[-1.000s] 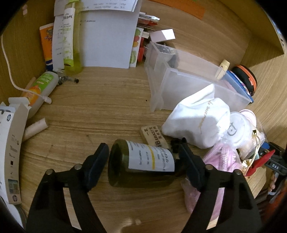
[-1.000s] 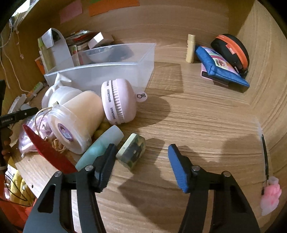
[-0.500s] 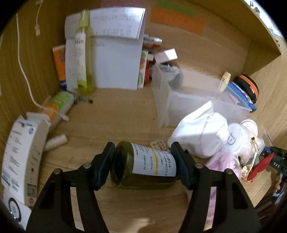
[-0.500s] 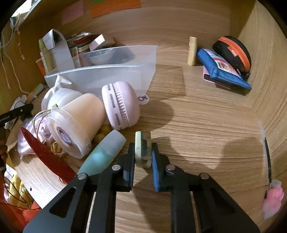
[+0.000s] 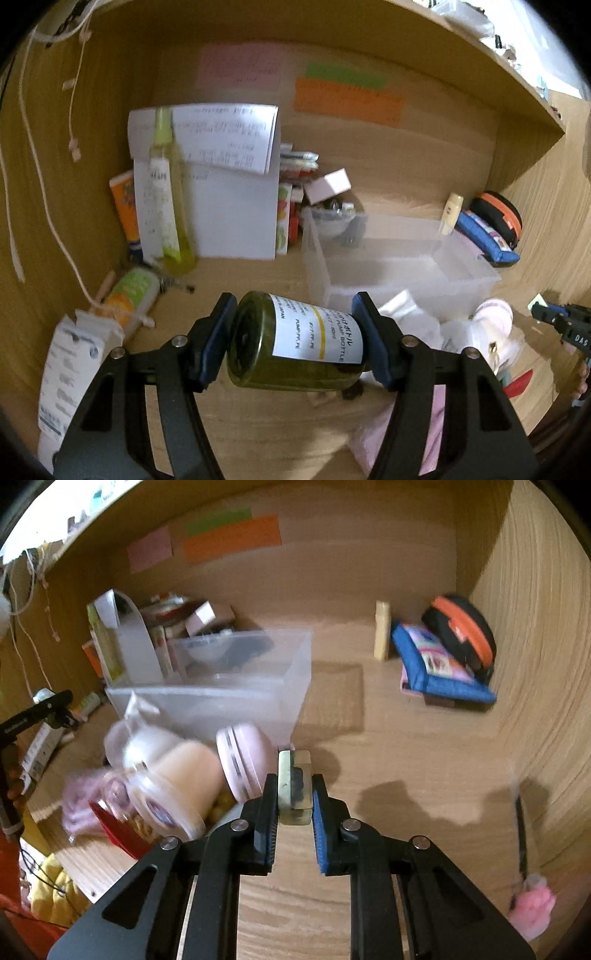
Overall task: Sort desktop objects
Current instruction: 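Carry the green bottle and eraser into the clear box and open both grippers, then move the left gripper to the eraser block while the right gripper approaches the pink headband, then grasp the eraser block with the left gripper while the right gripper grasps the pink headband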
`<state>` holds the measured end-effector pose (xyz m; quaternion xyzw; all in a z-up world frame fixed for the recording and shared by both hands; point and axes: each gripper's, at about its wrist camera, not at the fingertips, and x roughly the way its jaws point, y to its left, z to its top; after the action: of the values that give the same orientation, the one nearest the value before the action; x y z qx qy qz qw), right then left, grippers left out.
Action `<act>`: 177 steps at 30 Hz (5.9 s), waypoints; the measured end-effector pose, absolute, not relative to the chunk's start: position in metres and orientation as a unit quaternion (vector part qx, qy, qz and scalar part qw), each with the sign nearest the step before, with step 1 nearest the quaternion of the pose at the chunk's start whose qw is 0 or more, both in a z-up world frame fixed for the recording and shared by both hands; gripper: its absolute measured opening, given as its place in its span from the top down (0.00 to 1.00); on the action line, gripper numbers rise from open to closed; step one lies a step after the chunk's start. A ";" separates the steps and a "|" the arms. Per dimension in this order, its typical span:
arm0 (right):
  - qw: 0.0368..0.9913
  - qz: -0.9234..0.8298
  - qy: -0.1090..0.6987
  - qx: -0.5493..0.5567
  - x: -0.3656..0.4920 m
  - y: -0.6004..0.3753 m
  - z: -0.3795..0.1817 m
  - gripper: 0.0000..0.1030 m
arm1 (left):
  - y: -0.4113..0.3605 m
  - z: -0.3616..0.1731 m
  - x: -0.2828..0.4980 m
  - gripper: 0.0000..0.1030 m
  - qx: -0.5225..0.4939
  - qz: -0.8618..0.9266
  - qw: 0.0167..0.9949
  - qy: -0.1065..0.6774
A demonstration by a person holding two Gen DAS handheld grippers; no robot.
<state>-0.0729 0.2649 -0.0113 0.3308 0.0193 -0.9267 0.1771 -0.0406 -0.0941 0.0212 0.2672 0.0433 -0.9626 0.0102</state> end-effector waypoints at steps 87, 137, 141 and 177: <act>0.232 -0.903 0.135 0.335 -0.176 0.149 0.022 0.23 | -0.019 0.031 -0.165 0.06 0.322 -0.942 -0.049 -0.077; 0.177 -0.899 0.075 0.393 -0.112 0.232 -0.033 0.07 | -0.092 -0.074 -0.067 0.01 0.424 -0.904 -0.011 -0.050; 0.177 -0.901 0.071 0.390 -0.117 0.231 -0.035 0.07 | -0.090 -0.077 -0.075 0.01 0.433 -0.899 -0.024 -0.057; 0.213 -0.898 0.033 0.383 -0.126 0.238 -0.033 0.47 | -0.102 -0.070 -0.075 0.61 0.418 -0.908 -0.035 -0.012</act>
<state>-0.1256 0.2380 -0.0329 0.3830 0.0333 -0.8983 0.2128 -0.0753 -0.1018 -0.0701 0.4177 -0.0124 -0.9078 -0.0355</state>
